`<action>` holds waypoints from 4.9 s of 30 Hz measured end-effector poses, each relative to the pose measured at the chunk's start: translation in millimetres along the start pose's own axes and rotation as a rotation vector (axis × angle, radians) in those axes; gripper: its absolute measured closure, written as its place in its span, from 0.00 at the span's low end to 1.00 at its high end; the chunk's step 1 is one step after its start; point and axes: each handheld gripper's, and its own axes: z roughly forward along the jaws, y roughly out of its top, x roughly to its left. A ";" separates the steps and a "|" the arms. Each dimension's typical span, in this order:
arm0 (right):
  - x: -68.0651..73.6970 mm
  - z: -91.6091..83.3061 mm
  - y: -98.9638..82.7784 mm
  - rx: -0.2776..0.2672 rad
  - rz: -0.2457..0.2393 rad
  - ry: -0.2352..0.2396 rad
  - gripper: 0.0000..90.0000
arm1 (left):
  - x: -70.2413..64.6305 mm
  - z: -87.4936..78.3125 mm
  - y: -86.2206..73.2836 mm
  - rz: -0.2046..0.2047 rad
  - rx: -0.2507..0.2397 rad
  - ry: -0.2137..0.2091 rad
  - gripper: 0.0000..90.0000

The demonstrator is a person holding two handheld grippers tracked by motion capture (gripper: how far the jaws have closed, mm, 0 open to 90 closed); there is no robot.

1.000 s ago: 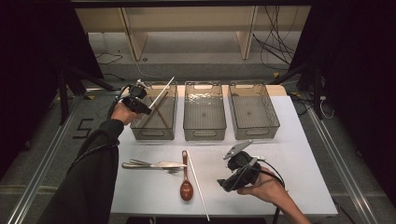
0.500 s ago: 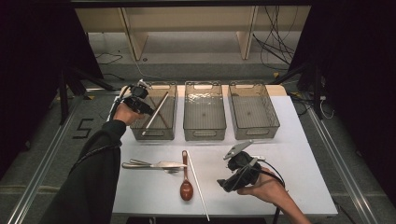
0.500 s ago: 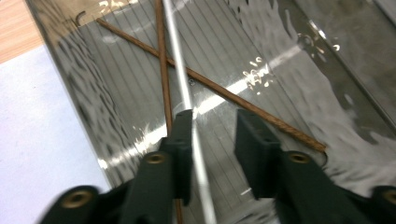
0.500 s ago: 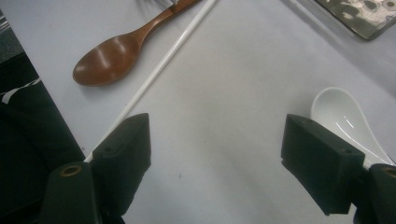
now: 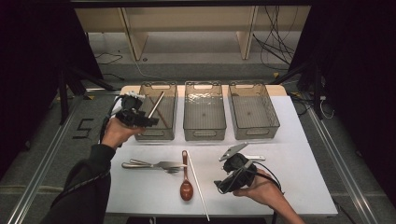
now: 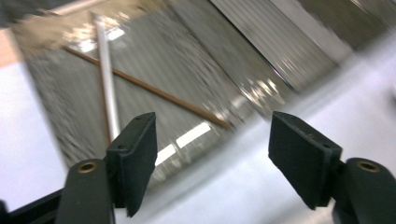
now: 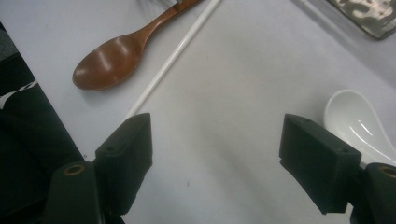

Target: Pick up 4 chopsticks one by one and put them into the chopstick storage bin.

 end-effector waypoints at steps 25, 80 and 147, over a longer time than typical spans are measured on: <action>32.4 41.2 17.7 0.100 -0.050 0.016 0.33 | -68.4 -27.9 -79.5 0.091 -0.003 -0.072 0.20; 32.7 72.7 30.7 0.234 -0.102 0.008 0.61 | -72.5 -20.5 -104.7 0.115 0.033 -0.066 0.17; 4.3 53.5 16.8 0.348 -0.165 0.017 0.96 | -75.6 -17.6 -104.7 0.145 0.047 -0.074 0.18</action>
